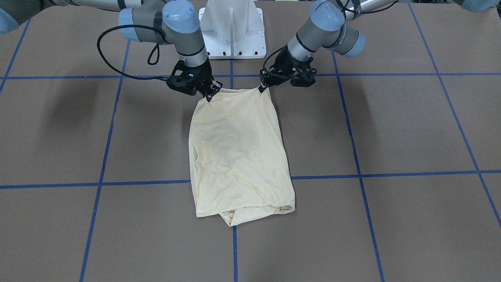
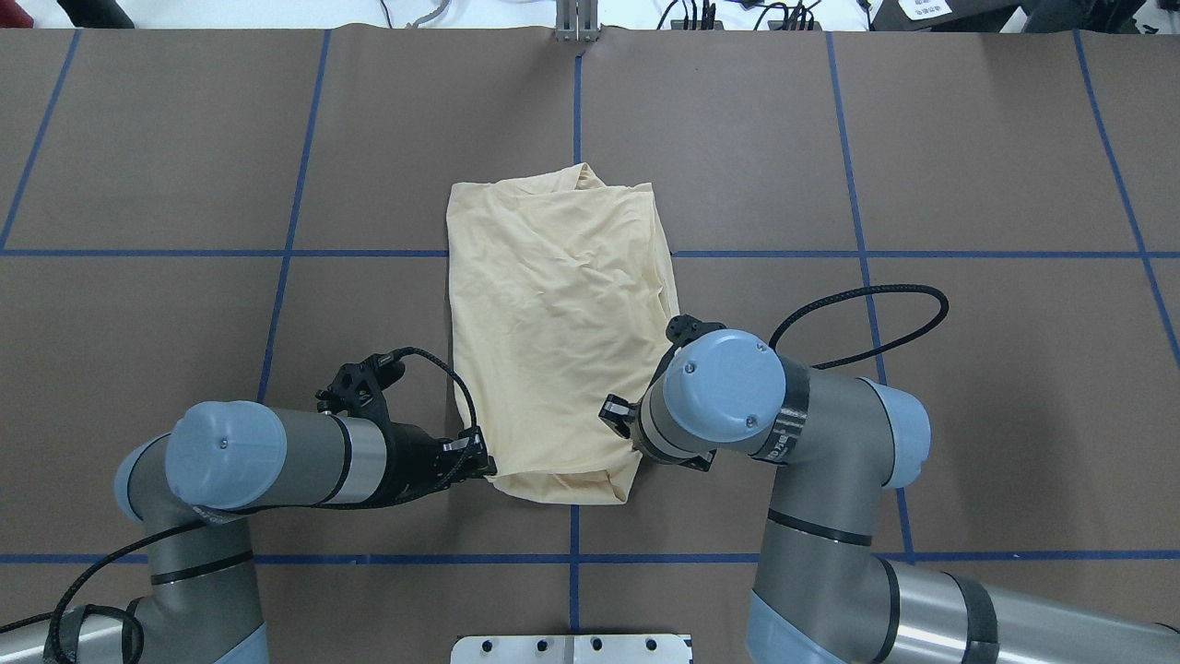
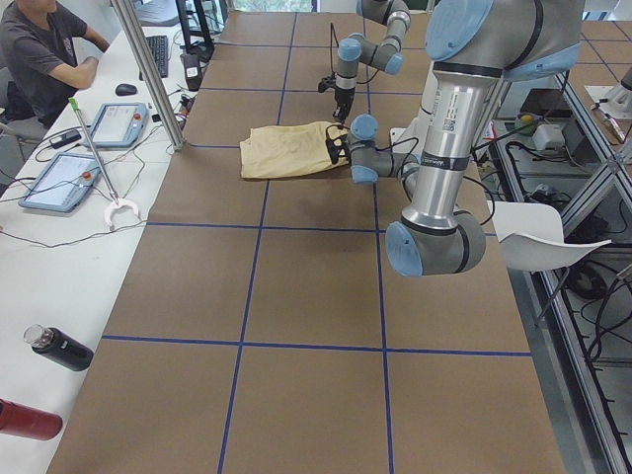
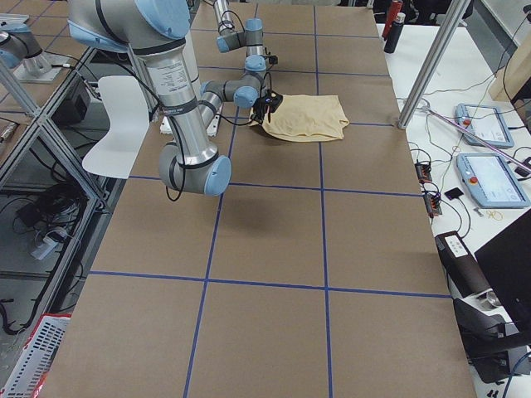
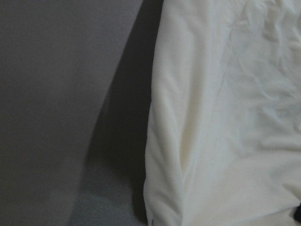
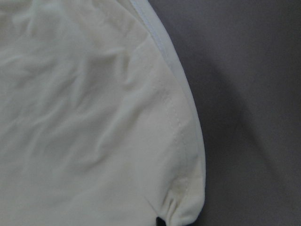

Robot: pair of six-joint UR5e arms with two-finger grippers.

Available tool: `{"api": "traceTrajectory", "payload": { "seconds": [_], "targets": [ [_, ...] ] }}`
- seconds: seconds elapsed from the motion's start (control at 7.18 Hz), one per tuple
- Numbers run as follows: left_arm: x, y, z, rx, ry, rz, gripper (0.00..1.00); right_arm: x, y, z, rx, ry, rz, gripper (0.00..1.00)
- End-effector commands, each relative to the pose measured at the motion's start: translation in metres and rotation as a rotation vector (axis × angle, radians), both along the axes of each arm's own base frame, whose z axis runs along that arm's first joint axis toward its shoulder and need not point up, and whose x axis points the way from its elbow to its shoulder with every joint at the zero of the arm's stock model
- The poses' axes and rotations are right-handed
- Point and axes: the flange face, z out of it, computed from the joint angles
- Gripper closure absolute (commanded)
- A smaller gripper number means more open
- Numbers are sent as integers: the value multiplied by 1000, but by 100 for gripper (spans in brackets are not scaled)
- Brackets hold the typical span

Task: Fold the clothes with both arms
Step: 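Grasp the shirt's near edge with both grippers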

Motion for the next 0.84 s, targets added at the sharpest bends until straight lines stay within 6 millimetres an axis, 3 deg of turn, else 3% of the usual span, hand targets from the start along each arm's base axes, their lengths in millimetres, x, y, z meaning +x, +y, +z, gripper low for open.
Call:
{"api": "traceTrajectory", "payload": {
  "seconds": [0.0, 0.42, 0.7],
  "targets": [
    [-1, 37, -9, -5, -22, 58, 100, 11, 50, 4, 0, -20, -68, 100],
    [-32, 53, -21, -8, -31, 77, 100, 17, 60, 2, 4, -34, -83, 100],
    [-32, 41, -36, 35, -33, 63, 100, 48, 8, -12, -16, -76, -29, 100]
  ]
}}
